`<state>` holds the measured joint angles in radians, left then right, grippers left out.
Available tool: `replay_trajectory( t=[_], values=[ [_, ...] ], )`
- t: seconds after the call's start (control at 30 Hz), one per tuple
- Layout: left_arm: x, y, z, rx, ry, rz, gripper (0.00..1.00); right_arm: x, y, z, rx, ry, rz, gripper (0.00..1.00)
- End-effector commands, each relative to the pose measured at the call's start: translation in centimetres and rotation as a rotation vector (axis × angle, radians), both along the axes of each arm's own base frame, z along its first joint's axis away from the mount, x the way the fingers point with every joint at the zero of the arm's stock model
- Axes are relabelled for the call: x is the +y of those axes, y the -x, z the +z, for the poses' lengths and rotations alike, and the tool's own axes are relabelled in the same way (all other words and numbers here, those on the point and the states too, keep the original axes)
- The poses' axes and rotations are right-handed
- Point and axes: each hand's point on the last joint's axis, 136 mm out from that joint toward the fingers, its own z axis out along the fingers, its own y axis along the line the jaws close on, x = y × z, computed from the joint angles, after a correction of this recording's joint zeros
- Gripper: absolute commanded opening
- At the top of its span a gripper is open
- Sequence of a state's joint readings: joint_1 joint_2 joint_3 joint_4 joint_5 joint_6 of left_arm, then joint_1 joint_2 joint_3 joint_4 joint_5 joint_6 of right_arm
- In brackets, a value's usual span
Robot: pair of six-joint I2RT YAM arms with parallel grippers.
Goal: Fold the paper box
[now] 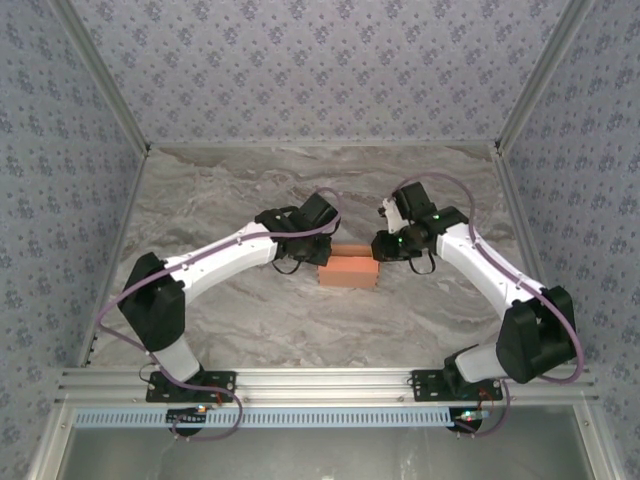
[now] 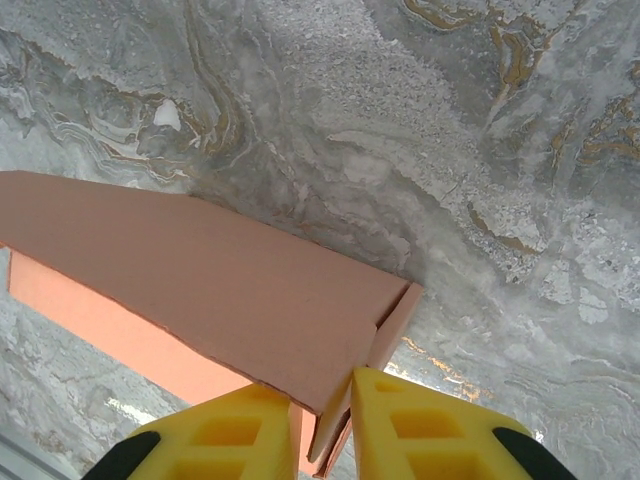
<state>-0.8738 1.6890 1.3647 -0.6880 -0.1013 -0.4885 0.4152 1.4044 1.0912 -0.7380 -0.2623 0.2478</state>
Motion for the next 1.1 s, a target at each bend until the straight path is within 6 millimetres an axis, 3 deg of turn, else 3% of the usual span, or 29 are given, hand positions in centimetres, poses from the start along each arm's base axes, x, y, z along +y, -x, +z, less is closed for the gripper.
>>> replay_trajectory(
  t=[0.0,0.47,0.7,0.73,0.87,1.07],
  values=[
    [-1.0,0.8,-0.2,0.042,0.015,-0.014,0.19,0.7,0.0,0.3,0.017,-0.004,-0.003,0.21],
    [0.0,0.8,-2.5,0.035,-0.02,0.005,0.19,0.1,0.8,-1.7,0.045,0.03,-0.006,0.21],
    [0.7,0.4,-3.1,0.011,-0.064,0.016,0.17,-0.1,0.6,-1.0,0.016,0.019,-0.022,0.21],
    [0.8,0.4,-3.2,0.009,-0.068,0.015,0.14,-0.1,0.6,-0.9,0.012,0.017,-0.018,0.2],
    [0.9,0.3,-3.5,0.004,-0.08,0.017,0.14,0.3,1.0,-0.8,0.002,0.0,0.025,0.37],
    [1.0,0.3,-4.0,-0.023,-0.105,0.002,0.14,-0.2,1.3,2.0,-0.16,0.012,0.146,0.5]
  ],
)
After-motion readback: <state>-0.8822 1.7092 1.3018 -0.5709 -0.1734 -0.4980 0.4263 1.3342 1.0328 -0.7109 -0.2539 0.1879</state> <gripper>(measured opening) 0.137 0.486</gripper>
